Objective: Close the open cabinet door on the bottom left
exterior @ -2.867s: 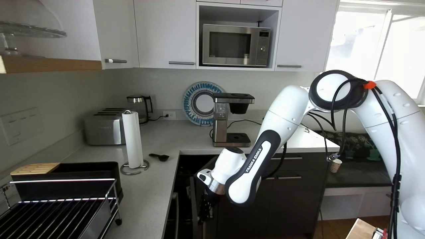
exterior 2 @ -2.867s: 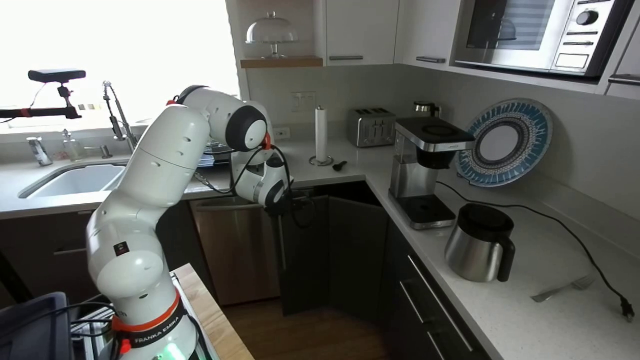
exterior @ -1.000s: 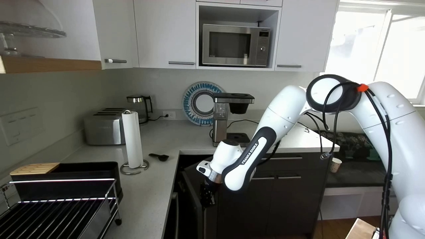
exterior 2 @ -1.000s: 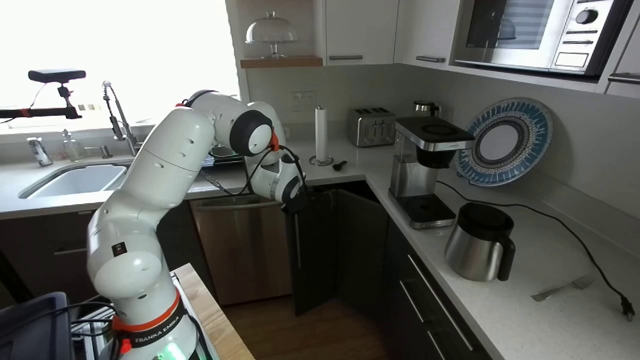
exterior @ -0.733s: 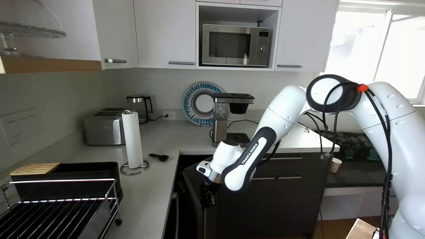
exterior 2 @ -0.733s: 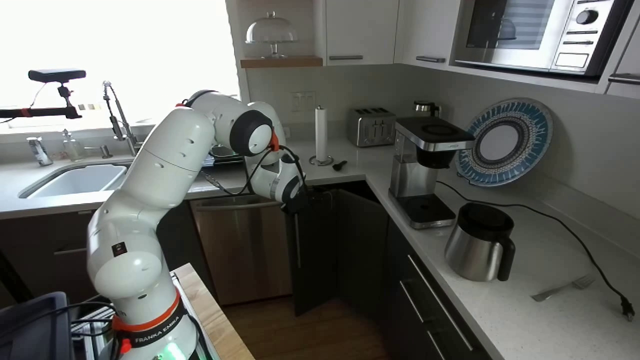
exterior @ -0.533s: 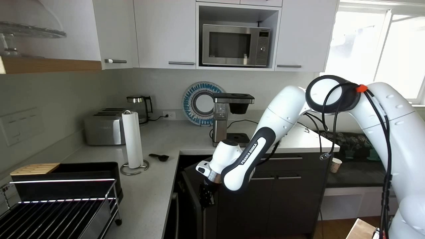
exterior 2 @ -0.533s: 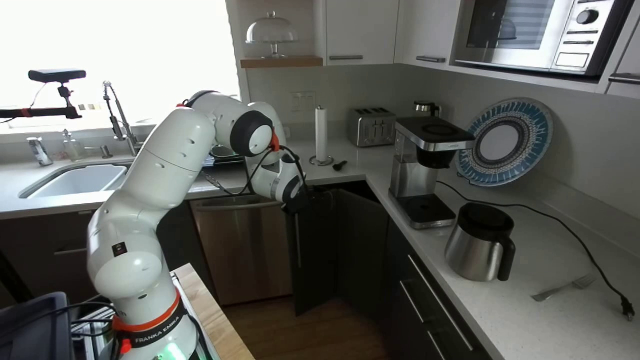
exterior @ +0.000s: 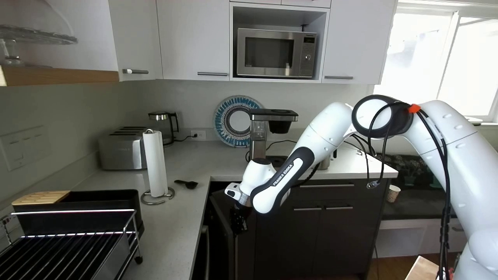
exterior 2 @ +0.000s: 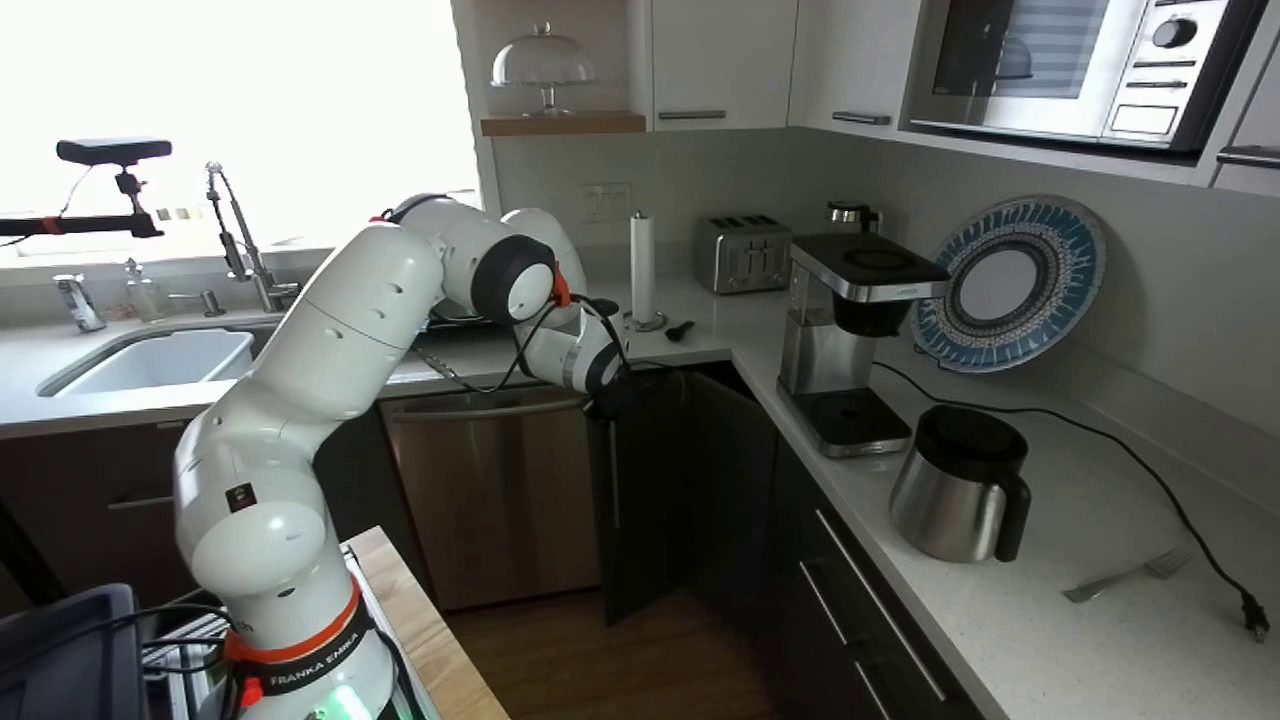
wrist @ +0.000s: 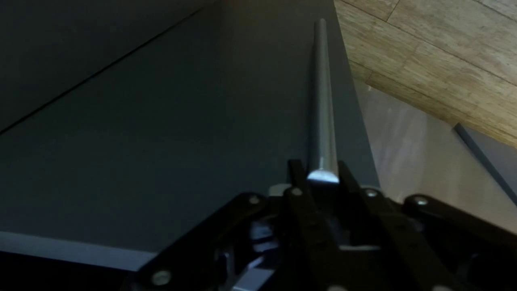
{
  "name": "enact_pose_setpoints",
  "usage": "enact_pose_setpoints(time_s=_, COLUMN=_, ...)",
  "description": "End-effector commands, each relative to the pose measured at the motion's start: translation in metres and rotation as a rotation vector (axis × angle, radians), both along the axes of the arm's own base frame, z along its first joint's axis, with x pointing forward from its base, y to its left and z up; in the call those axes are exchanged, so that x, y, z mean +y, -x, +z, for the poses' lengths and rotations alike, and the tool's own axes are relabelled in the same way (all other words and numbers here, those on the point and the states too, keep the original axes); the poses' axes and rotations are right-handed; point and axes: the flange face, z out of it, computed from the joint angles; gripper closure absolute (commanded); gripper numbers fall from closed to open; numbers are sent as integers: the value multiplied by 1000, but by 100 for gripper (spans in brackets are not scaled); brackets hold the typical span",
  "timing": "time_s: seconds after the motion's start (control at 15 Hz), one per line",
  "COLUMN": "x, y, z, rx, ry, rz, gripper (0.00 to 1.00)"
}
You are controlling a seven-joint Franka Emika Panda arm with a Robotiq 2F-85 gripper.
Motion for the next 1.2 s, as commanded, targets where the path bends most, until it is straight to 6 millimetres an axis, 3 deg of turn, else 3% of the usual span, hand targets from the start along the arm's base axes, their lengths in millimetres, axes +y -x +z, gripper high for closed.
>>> enact_pose_setpoints(time_s=0.0, x=-5, y=-40, z=4, rx=-77, ry=14, rz=89, gripper=95)
enact_pose_setpoints(time_s=0.67, x=5, y=-96, z=0, rx=-162, ry=-109, rz=-46, gripper=95)
enact_pose_setpoints(time_s=1.13, x=10, y=-118, z=-5, rx=-203, ry=-162, rz=-109, gripper=95)
